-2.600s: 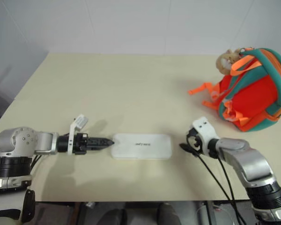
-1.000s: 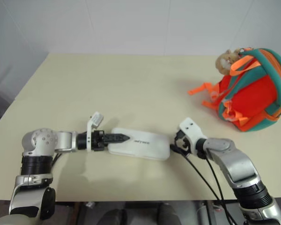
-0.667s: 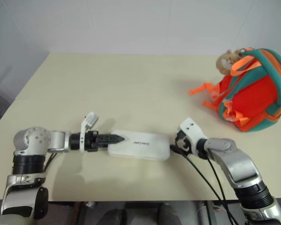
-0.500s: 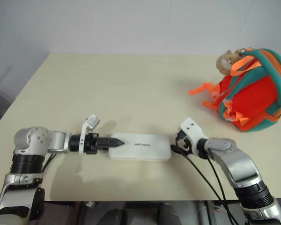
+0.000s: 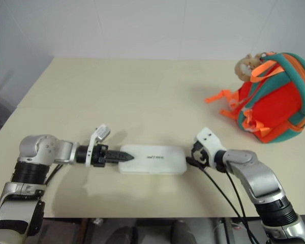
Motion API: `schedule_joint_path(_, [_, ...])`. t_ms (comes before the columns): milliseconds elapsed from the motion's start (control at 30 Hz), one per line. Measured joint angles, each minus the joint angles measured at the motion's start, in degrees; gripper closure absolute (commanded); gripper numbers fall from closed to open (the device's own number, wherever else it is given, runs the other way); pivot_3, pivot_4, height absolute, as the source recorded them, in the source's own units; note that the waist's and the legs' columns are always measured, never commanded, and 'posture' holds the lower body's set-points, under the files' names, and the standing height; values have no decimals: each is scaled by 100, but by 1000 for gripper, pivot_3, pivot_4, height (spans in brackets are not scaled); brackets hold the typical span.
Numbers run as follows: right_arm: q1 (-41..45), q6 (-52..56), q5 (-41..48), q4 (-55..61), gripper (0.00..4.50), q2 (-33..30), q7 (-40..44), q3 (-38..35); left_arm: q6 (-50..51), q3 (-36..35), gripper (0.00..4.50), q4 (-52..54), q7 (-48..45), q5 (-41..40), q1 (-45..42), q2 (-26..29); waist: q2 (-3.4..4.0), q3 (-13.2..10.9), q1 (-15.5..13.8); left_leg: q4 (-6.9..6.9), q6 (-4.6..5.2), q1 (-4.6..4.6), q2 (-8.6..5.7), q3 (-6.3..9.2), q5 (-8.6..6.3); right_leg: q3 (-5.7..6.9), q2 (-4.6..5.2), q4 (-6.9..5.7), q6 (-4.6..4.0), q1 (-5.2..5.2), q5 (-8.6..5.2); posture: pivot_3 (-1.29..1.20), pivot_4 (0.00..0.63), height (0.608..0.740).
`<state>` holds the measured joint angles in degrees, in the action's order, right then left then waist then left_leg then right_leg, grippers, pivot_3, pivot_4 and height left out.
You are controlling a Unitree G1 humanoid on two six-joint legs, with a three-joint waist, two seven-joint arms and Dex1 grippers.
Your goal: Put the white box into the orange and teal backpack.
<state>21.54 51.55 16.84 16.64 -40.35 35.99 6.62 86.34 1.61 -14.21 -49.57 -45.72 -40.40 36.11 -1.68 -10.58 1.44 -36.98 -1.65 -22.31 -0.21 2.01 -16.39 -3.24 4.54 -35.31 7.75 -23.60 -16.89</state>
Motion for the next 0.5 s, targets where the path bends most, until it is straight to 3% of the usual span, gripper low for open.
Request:
schedule_joint_path(100, [-1, 0, -36, -13, 0, -7, -1, -23, -43, 116, 2951, 0, -234, 3, -10, 50, 0, 0, -1, -1, 0, 0, 0, 0, 0, 1, 0, 0, 0, 1, 0, 0, 150, 740])
schedule_joint_path(167, [0, 0, -70, -20, 0, -16, -2, -31, -65, 128, 3160, 2, -335, -28, -74, 52, 0, 0, -11, -6, 1, 1, 0, 1, 0, 2, 0, -1, 0, 5, 0, 0, 150, 740])
schedule_joint_path(500, [0, -4, -97, -20, 0, -16, -1, -37, -118, 158, 3162, 12, -363, -12, -146, 64, 0, 0, -3, -7, 2, 2, -1, 3, 1, 1, 0, -6, 0, 5, 0, 0, 150, 740])
